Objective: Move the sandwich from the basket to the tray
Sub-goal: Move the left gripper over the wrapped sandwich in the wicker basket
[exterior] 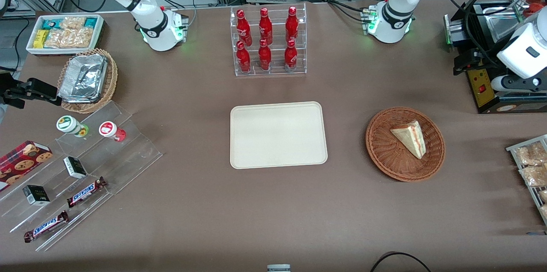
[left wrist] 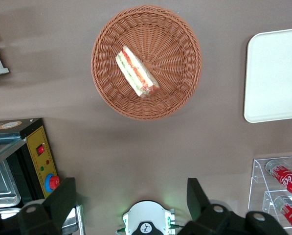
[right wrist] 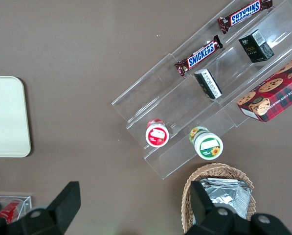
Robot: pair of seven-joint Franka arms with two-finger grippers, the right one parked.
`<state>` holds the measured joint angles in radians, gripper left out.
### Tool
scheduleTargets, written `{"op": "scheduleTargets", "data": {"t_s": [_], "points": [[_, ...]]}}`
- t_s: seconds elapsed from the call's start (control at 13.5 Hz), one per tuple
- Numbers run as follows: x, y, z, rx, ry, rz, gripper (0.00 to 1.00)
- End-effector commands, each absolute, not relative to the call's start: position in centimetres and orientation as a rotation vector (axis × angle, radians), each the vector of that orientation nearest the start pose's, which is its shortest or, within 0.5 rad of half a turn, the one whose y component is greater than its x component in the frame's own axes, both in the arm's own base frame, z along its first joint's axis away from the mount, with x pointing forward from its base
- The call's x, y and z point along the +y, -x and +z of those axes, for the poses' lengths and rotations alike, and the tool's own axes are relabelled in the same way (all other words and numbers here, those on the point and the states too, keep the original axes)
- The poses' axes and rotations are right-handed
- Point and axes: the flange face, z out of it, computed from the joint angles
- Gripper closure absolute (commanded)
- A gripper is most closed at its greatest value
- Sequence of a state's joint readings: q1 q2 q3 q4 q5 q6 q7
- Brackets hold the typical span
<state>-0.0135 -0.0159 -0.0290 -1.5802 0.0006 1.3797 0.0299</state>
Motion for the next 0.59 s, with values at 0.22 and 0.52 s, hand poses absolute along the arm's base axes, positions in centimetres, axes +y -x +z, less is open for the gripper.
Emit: {"op": "scheduleTargets", "data": {"t_s": [0.22, 0.52], "points": [[-2.4, -52.8, 61.3, 0.123, 3.104, 0.286, 0.00], [-2.8, -54.7, 57.1, 0.134, 3.107, 0.249, 0.00]]}}
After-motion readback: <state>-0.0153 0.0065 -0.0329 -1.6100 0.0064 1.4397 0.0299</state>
